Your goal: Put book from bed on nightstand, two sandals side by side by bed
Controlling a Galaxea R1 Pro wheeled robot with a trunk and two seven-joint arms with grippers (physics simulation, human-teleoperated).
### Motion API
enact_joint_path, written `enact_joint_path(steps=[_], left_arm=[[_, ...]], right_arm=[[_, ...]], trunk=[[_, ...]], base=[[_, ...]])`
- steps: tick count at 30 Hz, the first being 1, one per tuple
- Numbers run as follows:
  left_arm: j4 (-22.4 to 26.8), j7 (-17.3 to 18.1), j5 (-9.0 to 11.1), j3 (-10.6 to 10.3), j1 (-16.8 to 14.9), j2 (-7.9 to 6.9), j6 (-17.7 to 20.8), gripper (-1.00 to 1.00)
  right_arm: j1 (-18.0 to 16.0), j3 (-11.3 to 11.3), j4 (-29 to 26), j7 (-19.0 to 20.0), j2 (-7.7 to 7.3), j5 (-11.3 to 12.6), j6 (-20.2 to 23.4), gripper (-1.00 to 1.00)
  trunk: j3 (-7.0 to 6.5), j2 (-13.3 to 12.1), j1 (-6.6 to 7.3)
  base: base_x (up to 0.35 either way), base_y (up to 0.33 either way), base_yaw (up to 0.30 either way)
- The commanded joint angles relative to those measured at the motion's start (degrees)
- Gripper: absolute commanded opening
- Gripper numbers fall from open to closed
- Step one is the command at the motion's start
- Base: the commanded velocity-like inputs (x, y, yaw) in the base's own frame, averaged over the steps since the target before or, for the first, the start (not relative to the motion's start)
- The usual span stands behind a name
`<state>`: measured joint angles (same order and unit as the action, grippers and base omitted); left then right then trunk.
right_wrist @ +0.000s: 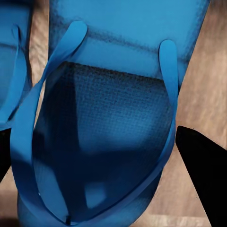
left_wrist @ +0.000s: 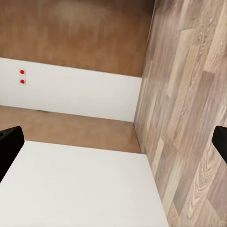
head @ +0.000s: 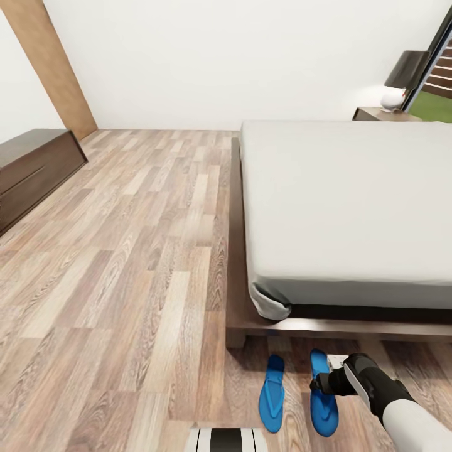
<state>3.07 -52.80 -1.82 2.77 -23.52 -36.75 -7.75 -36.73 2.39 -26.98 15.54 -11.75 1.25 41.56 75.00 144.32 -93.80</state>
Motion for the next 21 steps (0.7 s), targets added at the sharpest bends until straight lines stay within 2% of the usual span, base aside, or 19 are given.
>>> enact_joint_path(steps=[1,6,15,21], left_arm=[[-0.03,-0.02,-0.17,0.30,-0.04,0.01,-0.33,1.00],[-0.01,-0.10,-0.25,0.24,-0.04,0.03,-0.38,1.00],[0.13,-0.56,-0.30,0.22,-0.02,0.08,-0.42,1.00],[0.16,-0.72,-0.34,0.27,-0.04,0.02,-0.38,1.00]], right_arm=[[-0.01,0.25,-0.08,0.10,-0.05,0.11,0.28,-1.00],[-0.01,0.25,0.07,0.10,-0.09,0.14,0.28,-1.00],[-0.01,0.25,0.16,0.10,-0.16,0.13,0.28,-1.00],[-0.01,0.25,0.17,0.10,-0.21,0.14,0.28,-1.00]], trunk=[[0.04,0.02,0.01],[0.04,0.02,0.01],[0.04,0.02,0.01],[1.15,0.08,-0.12]], base=[[0.000,0.222,0.000],[0.000,0.107,0.000],[0.000,0.016,0.000],[0.000,0.001,0.000]])
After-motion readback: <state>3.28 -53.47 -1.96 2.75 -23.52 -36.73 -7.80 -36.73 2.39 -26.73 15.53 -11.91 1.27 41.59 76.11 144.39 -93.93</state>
